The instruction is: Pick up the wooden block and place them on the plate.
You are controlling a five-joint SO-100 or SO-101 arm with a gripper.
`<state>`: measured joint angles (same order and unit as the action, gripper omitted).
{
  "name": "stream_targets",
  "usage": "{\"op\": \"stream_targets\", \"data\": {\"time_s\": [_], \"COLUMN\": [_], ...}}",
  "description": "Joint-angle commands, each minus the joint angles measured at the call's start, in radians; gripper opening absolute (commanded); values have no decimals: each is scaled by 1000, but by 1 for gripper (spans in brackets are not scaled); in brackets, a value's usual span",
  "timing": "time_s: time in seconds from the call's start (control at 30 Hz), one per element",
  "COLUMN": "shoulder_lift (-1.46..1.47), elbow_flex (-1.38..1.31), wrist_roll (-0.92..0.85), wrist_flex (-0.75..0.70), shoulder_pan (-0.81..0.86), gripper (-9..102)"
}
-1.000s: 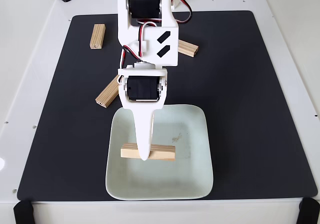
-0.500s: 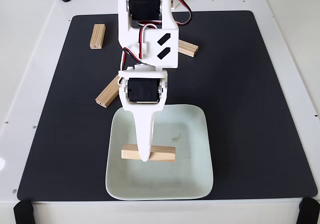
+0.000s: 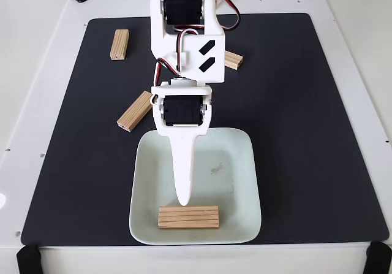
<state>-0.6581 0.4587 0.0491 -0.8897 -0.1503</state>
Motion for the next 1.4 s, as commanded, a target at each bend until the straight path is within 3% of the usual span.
{"op": "stream_targets", "data": {"time_s": [0.0, 0.1, 0.27, 0.87, 1.03, 1.37], "shoulder_lift": [-28, -35, -63, -850, -1103, -1532], "elbow_flex": [-35, -34, -31, 931, 1238, 1753], "wrist_roll": [6, 6, 43, 69, 196, 216], "wrist_flex": [5, 3, 2, 14, 15, -6], "shoulder_pan": [-5, -6, -8, -92, -86, -77], "gripper": [24, 19, -2, 0, 0, 0]}}
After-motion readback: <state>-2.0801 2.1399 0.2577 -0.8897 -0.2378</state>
